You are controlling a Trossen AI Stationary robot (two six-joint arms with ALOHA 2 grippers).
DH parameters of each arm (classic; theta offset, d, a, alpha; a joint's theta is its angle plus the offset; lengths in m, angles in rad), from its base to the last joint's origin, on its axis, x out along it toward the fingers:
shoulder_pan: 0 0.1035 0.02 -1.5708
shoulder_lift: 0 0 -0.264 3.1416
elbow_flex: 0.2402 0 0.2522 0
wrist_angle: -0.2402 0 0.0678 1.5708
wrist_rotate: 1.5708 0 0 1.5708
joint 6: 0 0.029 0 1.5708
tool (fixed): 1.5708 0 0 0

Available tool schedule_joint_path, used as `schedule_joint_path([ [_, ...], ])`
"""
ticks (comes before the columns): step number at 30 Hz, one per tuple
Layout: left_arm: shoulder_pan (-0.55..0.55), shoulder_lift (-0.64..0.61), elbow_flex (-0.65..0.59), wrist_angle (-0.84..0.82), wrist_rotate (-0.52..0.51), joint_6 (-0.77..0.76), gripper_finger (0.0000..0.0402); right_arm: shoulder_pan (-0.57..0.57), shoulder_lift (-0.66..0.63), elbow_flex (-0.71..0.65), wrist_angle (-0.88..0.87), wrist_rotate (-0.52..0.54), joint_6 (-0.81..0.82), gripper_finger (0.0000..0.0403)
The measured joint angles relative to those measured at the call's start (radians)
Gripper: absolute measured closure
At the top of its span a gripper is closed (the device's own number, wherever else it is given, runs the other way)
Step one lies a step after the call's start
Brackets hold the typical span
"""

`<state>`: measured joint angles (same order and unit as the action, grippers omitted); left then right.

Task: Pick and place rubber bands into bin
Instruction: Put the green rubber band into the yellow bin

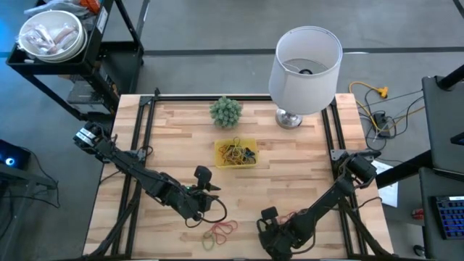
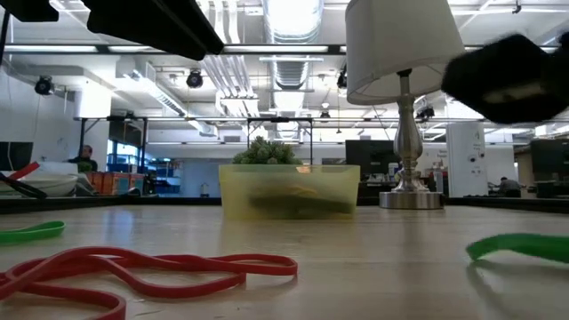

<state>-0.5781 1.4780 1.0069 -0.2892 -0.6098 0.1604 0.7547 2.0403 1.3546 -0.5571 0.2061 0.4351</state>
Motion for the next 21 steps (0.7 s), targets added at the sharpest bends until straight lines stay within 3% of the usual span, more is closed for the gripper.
schedule_joint_path([
  [10, 0.0, 0.0, 0.0, 0.0, 0.0, 0.0, 0.0275, 0.0, -0.002, 0.136, -0.193, 0.182, -0.107, 0.0395],
  [21, 0.0, 0.0, 0.0, 0.0, 0.0, 0.0, 0.0275, -0.015, -0.014, 0.216, -0.207, 0.366, -0.286, 0.0395],
])
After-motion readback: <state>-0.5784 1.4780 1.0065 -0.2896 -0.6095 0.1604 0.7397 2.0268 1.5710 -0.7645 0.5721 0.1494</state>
